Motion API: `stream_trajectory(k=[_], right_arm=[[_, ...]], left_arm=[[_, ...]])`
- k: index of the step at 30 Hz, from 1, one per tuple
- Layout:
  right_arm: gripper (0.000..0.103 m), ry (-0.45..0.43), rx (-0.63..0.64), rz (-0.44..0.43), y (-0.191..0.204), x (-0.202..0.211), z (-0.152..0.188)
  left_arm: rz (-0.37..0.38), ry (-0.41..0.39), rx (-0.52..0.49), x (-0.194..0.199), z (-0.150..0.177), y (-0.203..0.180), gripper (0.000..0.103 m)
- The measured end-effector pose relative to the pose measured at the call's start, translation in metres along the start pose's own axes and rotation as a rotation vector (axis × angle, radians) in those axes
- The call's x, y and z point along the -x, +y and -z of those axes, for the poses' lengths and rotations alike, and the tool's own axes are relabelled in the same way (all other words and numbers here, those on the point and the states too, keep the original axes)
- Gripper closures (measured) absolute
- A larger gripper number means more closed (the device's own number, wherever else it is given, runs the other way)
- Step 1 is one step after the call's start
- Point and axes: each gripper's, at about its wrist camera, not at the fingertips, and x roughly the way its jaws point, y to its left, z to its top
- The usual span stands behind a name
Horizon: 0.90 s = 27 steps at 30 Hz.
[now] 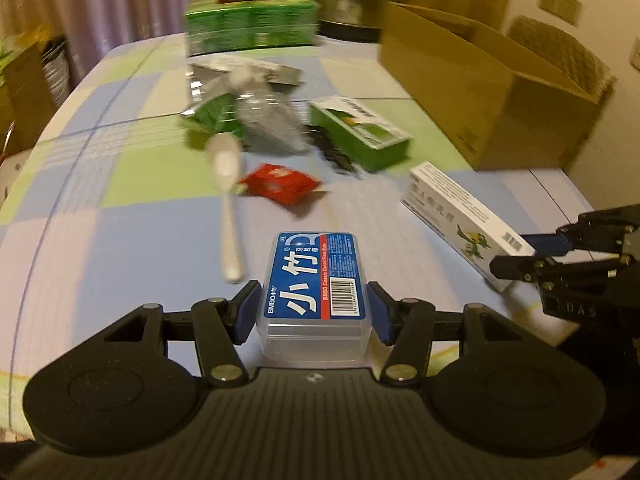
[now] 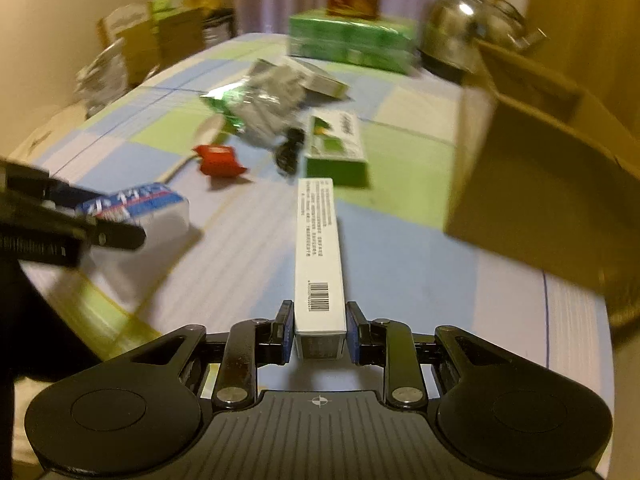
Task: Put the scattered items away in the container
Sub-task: 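Grasp the blue floss box with the left tool while the right tool grasps the white medicine box, then carry the floss box and medicine box with both tools over the cardboard box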
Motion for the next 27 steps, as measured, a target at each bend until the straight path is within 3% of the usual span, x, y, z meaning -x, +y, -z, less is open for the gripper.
stream_trajectory(k=[1, 3, 5, 9, 16, 21, 24, 27], right_arm=[[0.076, -0.001, -0.019, 0.006, -0.004, 0.001, 0.001], [0.05, -0.012, -0.056, 0.033, -0.01, 0.004, 0.002], [0.042, -0.04, -0.078, 0.032, -0.014, 0.009, 0.002], [0.042, -0.075, -0.046, 0.009, -0.013, 0.009, -0.007], [0.042, -0.029, 0.066, -0.018, -0.001, -0.02, -0.024], [0.043, -0.001, 0.095, -0.022, 0.002, -0.031, -0.034], [0.045, 0.01, 0.1, -0.021, 0.003, -0.034, -0.035], [0.052, 0.013, 0.095, -0.007, 0.002, -0.036, -0.034]], left_arm=[[0.008, 0.002, -0.005, -0.003, -0.001, -0.004, 0.051], [0.015, 0.0, -0.012, -0.006, -0.002, -0.009, 0.051], [0.02, -0.004, -0.02, -0.009, -0.003, -0.012, 0.051], [0.021, -0.004, -0.021, -0.014, -0.004, -0.013, 0.051], [0.011, 0.009, -0.026, -0.025, -0.003, -0.012, 0.05], [0.009, 0.017, -0.026, -0.031, -0.008, -0.013, 0.04], [-0.001, 0.029, -0.042, -0.039, -0.012, -0.015, 0.04], [-0.003, 0.043, -0.051, -0.044, -0.013, -0.016, 0.051]])
